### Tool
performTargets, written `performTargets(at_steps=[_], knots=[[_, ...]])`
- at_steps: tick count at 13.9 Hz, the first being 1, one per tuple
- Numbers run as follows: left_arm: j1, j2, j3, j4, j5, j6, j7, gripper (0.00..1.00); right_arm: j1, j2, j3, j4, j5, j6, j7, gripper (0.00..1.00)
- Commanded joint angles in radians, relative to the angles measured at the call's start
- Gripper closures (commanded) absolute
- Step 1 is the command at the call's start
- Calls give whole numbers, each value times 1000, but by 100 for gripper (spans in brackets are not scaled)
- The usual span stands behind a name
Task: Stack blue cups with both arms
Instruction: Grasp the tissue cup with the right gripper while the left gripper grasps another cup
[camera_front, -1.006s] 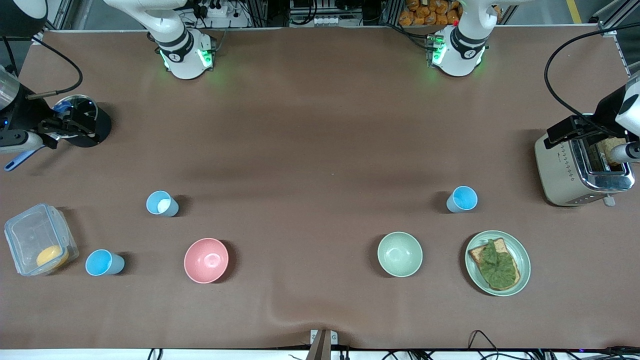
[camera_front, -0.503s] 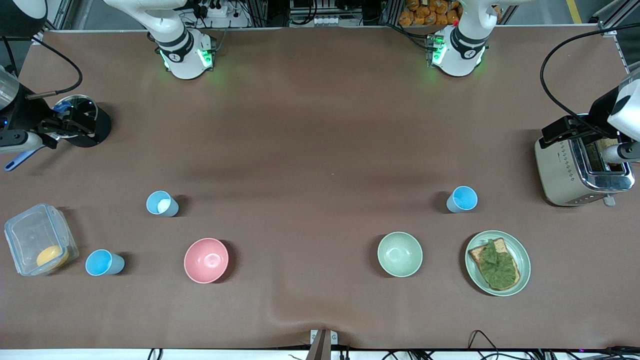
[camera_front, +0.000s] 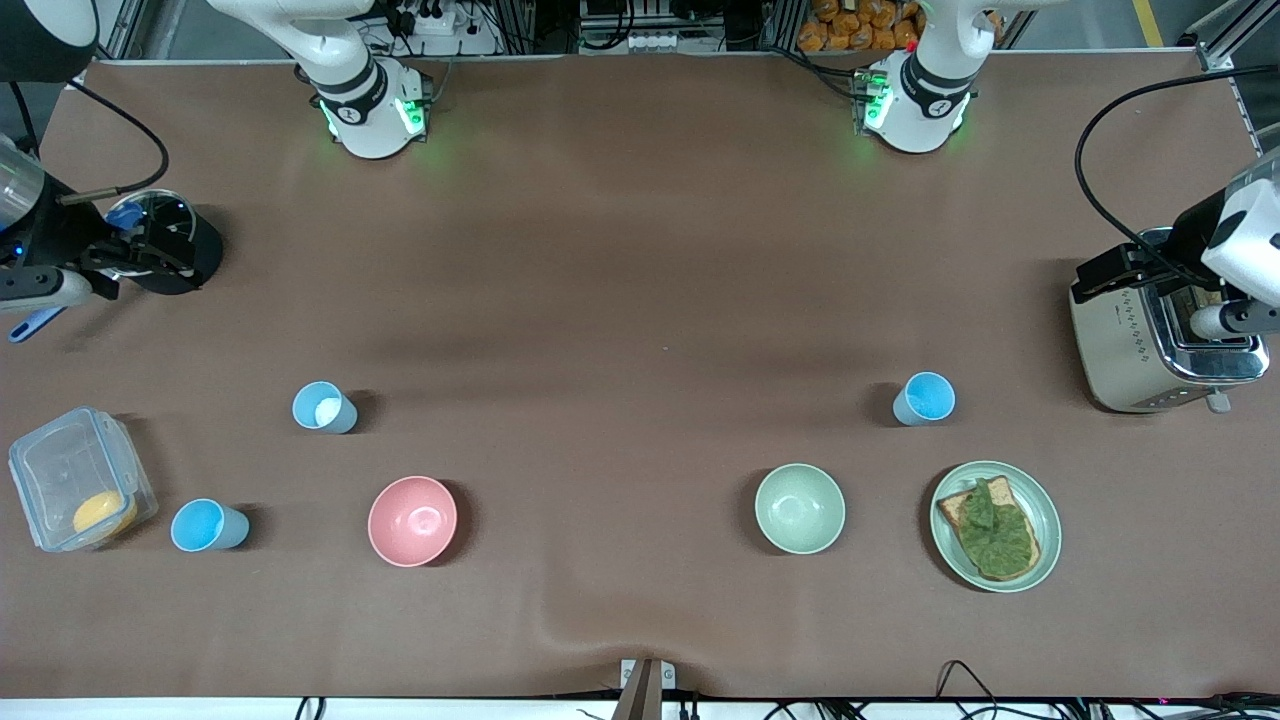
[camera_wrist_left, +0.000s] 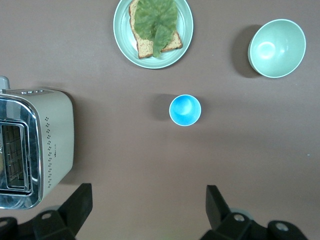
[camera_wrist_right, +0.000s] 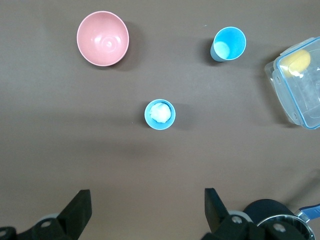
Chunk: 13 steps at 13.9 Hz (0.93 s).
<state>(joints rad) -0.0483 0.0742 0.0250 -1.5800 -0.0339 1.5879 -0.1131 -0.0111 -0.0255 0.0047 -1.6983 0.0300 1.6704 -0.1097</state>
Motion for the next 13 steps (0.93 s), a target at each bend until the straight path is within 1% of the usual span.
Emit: performTargets(at_steps=[1,3,5,6,8,11,12,13], knots=[[30,38,4,11,12,-11,3,0,16,27,-3,5,-12,-8,2,0],[65,108,3,11,14,-6,16,0,42,45,-2,-1,-12,-9,2,0],[62,200,3,12,12,-5,16,0,56,64,-2,-1,-12,-1,4,0],[61,246,4,15,12,0,16,0,68,99,-2,0,-12,9,4,0],[62,340,4,57,14,3,13,0,100,178,-3,-3,-22,87,7,0],[71,456,6,90,31,32,13,0,132,309,-3,-7,-41,210,68,0],[90,487,6,97,32,46,13,0,141,343,-3,-15,-59,245,91,0],[108,507,6,98,34,62,15,0,157,372,-3,-26,-111,293,105,0]])
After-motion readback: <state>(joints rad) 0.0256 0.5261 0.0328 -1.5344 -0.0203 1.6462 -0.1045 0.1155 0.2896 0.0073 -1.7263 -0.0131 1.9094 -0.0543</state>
